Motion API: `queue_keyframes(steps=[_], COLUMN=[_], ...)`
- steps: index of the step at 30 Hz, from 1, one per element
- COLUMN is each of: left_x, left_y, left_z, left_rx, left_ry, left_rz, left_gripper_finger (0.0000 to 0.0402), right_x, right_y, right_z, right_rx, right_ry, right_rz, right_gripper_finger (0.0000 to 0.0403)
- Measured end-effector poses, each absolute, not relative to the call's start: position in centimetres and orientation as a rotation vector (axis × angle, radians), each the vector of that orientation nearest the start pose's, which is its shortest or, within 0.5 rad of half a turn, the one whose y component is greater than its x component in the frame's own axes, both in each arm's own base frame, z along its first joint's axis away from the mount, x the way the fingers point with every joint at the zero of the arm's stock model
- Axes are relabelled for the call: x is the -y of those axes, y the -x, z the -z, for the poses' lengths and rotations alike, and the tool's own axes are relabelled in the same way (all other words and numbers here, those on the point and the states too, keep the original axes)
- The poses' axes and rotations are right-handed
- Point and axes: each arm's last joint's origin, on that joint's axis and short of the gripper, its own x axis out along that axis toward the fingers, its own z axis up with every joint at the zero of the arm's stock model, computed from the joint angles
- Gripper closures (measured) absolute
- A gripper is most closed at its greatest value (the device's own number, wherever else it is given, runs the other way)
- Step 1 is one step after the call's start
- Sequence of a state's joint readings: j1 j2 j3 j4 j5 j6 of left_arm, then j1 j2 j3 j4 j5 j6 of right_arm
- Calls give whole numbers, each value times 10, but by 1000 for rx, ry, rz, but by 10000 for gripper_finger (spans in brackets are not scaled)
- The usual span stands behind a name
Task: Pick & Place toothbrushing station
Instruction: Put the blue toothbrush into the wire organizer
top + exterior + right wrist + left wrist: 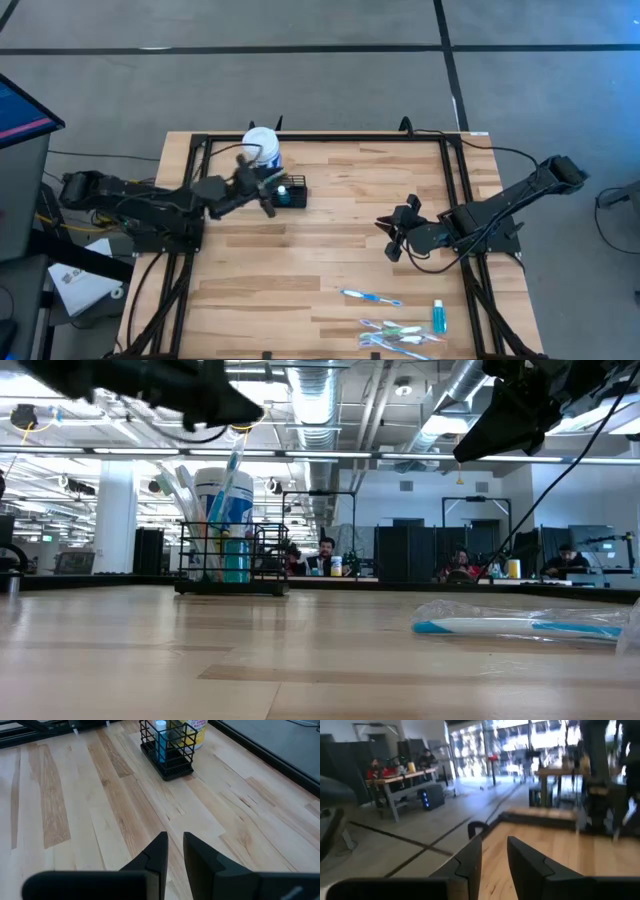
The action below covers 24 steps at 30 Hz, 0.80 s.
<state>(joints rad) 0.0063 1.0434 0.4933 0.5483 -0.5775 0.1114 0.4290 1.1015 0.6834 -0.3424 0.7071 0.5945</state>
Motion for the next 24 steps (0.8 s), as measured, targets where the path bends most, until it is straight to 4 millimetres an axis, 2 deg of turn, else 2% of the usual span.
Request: queue_keyframes(steps=[4, 8, 12, 24], left_x=[-20, -25, -28, -30], left_y=[-244, -256, -257, -248], left_z=[-255, -259, -257, -246], left_rx=[-168, -243, -351, -521], left_ry=[-179, -228, -270, -349], left_rz=[-612, -655, -711, -801], left_gripper_finger=[314, 314, 314, 314], right_x=[-72, -72, -72, -72], right_y=[-202, -202, -202, -202], right_z=[-233, -232, -232, -232], right_rx=[-534, -535, -538, -540], right_ry=[-160, -159, -158, -161], right_rz=[436, 436, 436, 439], right_gripper_finger=[351, 351, 351, 351])
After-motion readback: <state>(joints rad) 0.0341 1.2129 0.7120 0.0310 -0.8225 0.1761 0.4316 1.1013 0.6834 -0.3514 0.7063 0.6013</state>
